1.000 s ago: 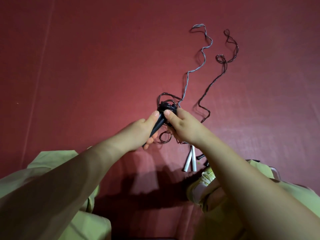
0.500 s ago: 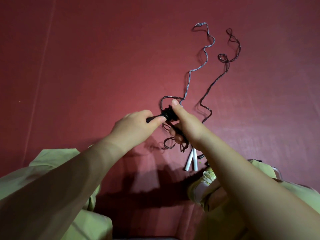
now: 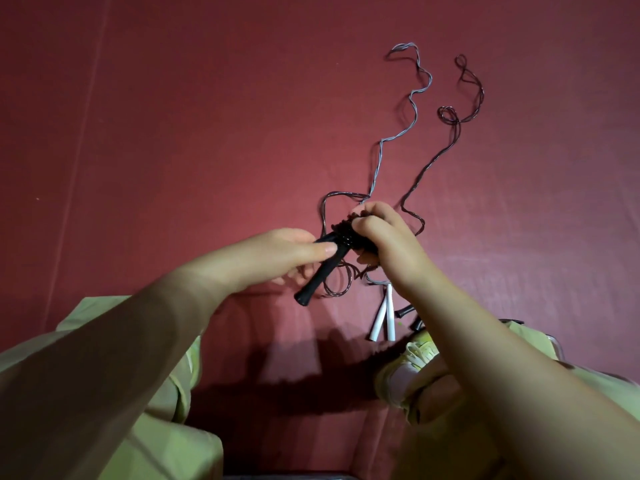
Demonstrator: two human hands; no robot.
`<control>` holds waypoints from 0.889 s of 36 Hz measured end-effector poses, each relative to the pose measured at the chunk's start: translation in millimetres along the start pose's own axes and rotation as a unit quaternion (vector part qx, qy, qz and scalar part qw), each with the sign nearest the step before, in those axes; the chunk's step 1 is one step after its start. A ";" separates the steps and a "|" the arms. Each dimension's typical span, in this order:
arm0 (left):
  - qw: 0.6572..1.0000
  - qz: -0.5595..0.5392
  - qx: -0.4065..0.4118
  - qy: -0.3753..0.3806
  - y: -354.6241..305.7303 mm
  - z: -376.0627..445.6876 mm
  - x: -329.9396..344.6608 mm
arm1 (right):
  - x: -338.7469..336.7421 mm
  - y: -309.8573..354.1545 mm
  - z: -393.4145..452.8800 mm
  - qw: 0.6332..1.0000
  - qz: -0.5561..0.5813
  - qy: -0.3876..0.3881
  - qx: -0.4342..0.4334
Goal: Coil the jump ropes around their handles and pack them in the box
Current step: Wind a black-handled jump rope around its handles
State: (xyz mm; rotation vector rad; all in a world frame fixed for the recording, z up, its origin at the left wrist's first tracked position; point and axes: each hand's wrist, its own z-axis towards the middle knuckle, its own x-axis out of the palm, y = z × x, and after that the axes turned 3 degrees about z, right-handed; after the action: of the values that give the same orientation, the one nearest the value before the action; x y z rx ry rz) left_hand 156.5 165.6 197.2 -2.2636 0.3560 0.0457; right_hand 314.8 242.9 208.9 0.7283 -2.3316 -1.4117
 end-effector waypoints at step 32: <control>0.994 0.014 -0.108 -0.004 7.5 5.2 15.4 | -4.1 -12.8 3.5 0.983 -0.106 0.089 0.123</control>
State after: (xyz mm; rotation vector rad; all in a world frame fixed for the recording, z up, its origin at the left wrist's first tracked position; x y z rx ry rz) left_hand 169.7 161.1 185.9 -2.4710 0.3958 0.1135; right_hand 319.6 243.0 195.8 1.1539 -2.3658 -1.0937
